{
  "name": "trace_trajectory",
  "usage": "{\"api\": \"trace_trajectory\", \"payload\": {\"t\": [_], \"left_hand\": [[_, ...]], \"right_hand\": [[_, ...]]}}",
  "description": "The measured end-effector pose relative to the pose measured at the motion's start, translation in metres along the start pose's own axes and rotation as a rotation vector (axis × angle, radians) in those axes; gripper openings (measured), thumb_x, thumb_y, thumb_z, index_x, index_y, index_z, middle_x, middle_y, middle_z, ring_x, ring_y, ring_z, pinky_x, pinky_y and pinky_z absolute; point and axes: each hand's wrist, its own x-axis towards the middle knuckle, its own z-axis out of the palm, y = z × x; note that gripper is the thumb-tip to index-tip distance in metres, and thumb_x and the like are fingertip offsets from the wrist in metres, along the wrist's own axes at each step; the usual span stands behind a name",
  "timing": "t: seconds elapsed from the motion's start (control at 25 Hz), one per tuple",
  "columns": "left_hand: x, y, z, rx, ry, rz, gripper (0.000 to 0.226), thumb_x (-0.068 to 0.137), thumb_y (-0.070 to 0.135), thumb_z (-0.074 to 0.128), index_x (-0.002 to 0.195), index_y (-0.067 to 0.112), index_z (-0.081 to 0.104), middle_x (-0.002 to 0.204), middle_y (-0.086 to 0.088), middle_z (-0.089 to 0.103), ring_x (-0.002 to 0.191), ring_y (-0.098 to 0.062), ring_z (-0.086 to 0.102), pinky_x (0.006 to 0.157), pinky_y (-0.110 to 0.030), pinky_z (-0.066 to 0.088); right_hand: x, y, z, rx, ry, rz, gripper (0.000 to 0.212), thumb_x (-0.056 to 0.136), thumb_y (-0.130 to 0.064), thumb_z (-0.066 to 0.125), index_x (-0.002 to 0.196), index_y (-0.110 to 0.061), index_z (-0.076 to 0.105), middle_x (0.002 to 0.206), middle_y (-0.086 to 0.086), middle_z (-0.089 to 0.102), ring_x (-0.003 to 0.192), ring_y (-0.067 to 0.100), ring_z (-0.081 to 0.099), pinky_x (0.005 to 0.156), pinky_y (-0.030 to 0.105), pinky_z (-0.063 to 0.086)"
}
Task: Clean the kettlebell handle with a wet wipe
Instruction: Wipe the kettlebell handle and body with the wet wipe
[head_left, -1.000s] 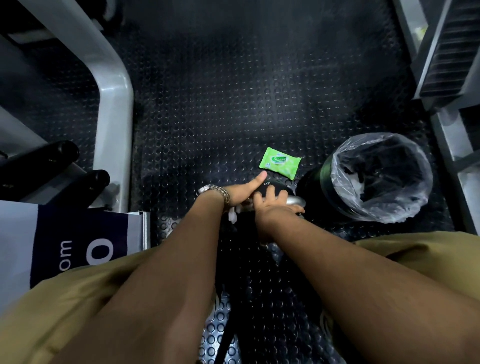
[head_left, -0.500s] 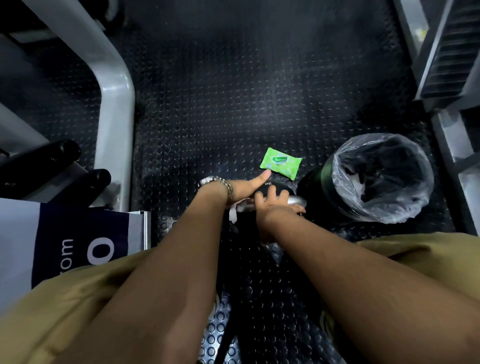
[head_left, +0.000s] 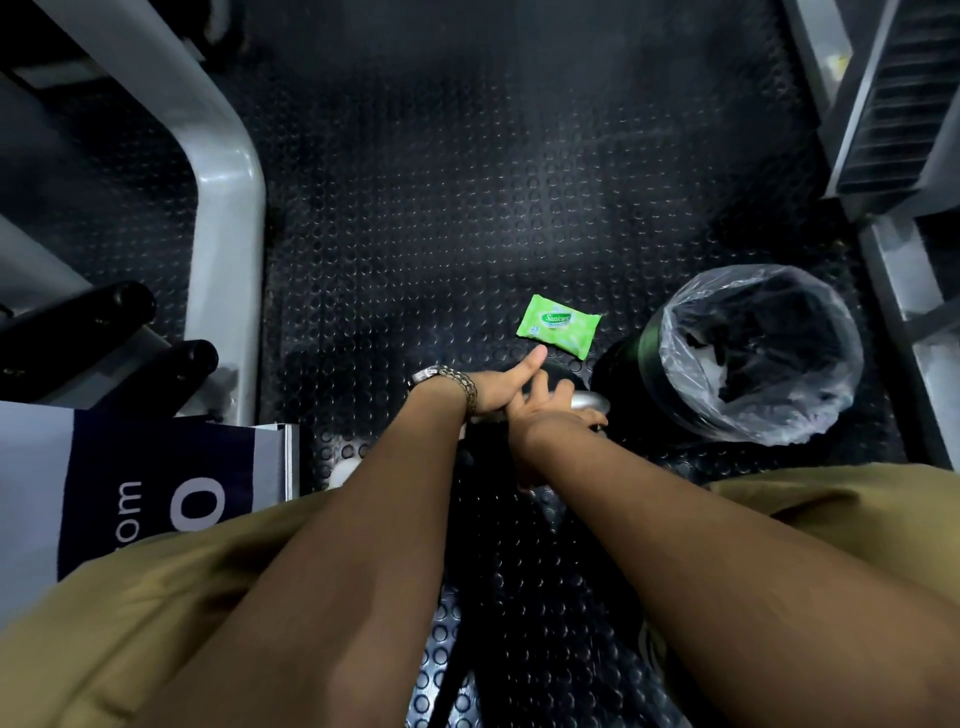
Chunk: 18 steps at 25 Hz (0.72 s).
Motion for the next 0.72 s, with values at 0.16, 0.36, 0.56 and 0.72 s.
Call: {"api": "trace_trajectory", "payload": {"t": [0.16,0.36,0.56,0.72], "left_hand": [[-0.02,0.011,-0.026,0.044,-0.003,-0.034,0.12,0.077,0.098,0.015,0.141,0.007,0.059,0.127,-0.016,0.068,0.107,-0.027,0.069,0.078,-0.032,0.051],[-0.009,0.007,-0.013,0.019,-0.039,-0.058,0.119,0.064,0.106,0.023,0.13,0.018,0.067,0.117,-0.01,0.066,0.097,-0.029,0.066,0.088,-0.038,0.055],[0.001,-0.003,-0.002,-0.01,-0.024,-0.054,0.115,0.053,0.111,0.025,0.103,0.021,0.073,0.11,-0.01,0.065,0.072,-0.026,0.066,0.081,-0.041,0.063],[-0.015,0.012,-0.024,0.007,-0.031,-0.048,0.118,0.066,0.106,0.025,0.11,0.007,0.074,0.091,-0.002,0.068,0.059,-0.017,0.053,0.071,-0.029,0.051]], "right_hand": [[-0.001,-0.001,0.0,-0.041,0.003,-0.003,0.138,0.061,-0.037,0.097,0.157,-0.032,-0.003,0.159,0.006,-0.005,0.143,0.041,0.01,0.098,0.081,0.034],[-0.002,-0.002,-0.002,-0.026,-0.002,-0.001,0.134,0.067,-0.037,0.094,0.159,-0.034,-0.004,0.162,0.005,-0.007,0.144,0.04,0.009,0.1,0.081,0.033],[-0.001,-0.001,-0.002,0.004,-0.001,0.008,0.136,0.069,-0.037,0.093,0.161,-0.034,-0.007,0.162,0.004,-0.008,0.145,0.038,0.009,0.102,0.081,0.031],[-0.001,-0.002,0.001,-0.029,0.017,-0.003,0.14,0.061,-0.038,0.097,0.158,-0.034,-0.003,0.161,0.005,-0.007,0.143,0.04,0.009,0.097,0.082,0.034]]}}
